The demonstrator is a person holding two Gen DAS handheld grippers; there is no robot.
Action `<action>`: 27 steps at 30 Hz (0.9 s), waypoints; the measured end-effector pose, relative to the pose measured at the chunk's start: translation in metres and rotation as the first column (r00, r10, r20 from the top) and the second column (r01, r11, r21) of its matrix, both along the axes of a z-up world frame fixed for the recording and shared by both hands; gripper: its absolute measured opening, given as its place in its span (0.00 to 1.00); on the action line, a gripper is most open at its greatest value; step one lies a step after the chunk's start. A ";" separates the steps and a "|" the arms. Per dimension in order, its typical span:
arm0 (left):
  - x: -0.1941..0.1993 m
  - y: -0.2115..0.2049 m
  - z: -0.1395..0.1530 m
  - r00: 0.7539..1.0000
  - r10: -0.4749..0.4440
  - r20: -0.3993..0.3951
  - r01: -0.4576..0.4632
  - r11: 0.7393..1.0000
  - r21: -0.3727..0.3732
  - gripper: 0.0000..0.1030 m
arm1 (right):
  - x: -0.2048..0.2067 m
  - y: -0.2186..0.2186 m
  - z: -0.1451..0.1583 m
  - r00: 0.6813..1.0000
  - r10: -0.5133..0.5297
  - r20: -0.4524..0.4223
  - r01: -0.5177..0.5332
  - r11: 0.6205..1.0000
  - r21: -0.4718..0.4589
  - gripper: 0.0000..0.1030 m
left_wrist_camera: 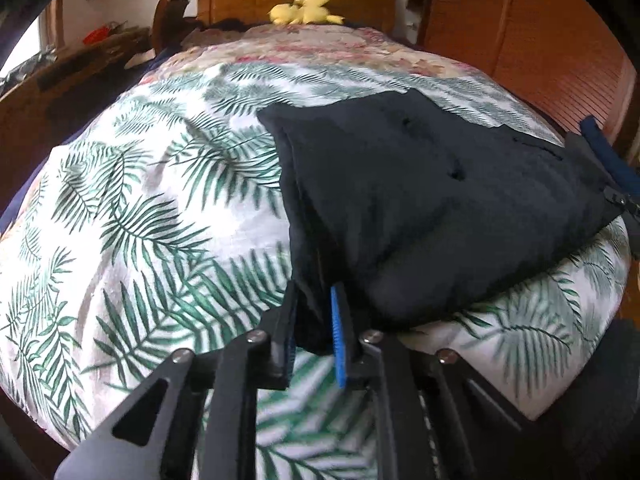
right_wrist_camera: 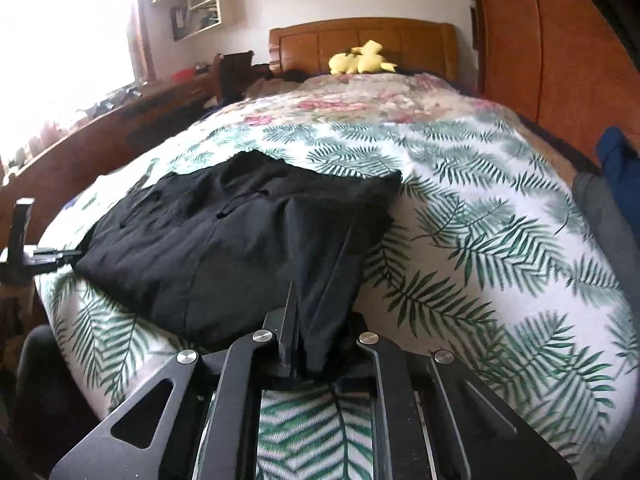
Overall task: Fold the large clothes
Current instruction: 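Pinch and straighten the folded coat edge with both grippers, then open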
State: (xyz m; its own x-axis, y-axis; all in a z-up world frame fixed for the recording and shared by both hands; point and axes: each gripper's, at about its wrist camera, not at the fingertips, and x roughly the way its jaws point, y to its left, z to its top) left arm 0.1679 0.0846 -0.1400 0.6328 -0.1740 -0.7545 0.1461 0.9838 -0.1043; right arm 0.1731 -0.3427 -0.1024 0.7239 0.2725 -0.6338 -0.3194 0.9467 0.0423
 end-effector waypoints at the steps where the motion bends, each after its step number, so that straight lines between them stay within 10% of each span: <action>1: -0.005 -0.003 0.002 1.000 -0.009 0.006 0.009 1.000 -0.002 0.08 | -0.004 -0.002 0.003 1.000 -0.003 -0.001 0.003 1.000 -0.003 0.08; 16: -0.074 -0.040 0.021 0.997 -0.027 0.068 0.029 0.999 -0.026 0.08 | -0.071 -0.051 -0.005 0.989 -0.131 -0.069 0.129 0.991 -0.025 0.18; 21: -0.071 -0.039 0.022 0.998 -0.019 0.058 0.021 0.999 -0.034 0.08 | -0.079 -0.052 0.017 0.985 -0.170 -0.009 0.169 0.984 -0.059 0.47; 27: -0.071 -0.037 0.018 0.999 -0.012 0.044 0.013 0.999 -0.040 0.08 | -0.075 -0.026 0.043 0.993 -0.102 0.059 0.106 0.992 -0.062 0.54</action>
State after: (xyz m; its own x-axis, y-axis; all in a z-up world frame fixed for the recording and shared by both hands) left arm 0.0969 0.0472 -0.1221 0.6630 -0.2116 -0.7181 0.1636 0.9770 -0.1368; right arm 0.0982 -0.3686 -0.0597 0.7806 0.1535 -0.6059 -0.2193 0.9750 -0.0355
